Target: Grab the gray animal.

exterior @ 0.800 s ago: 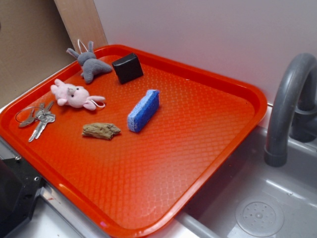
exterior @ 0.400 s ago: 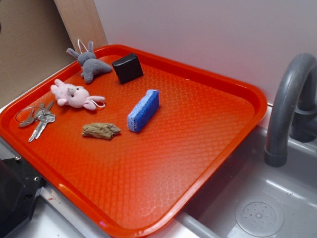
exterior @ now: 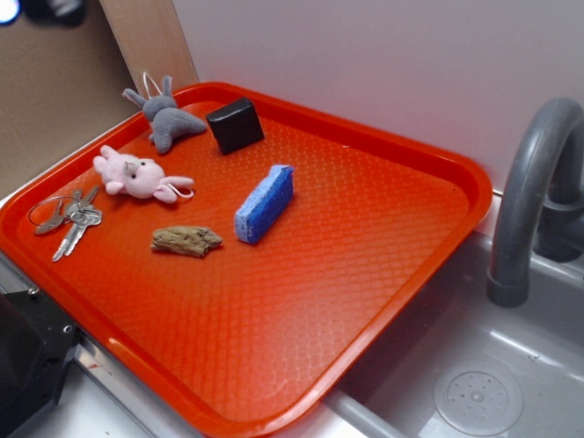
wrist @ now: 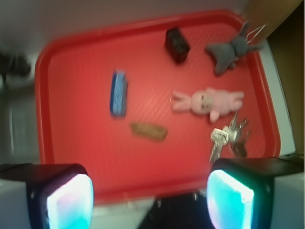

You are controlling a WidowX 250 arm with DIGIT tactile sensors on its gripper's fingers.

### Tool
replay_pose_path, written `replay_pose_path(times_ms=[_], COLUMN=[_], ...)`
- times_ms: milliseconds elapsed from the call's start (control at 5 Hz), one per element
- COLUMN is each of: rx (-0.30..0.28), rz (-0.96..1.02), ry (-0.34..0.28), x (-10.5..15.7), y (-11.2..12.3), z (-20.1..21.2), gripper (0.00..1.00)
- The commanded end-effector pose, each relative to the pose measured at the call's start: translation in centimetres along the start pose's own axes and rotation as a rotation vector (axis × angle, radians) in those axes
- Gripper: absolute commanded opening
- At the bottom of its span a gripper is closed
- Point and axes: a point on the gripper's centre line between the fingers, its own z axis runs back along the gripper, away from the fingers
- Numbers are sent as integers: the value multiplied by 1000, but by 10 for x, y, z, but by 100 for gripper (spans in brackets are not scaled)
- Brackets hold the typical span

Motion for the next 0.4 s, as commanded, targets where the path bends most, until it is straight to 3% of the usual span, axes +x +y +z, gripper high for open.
replay_pose_path(times_ms=[0,200], rx=[118,191], rz=[305,381], ry=[-147,-170], x=[61,73], y=[66,83], z=[-16,-37], gripper=[100,100])
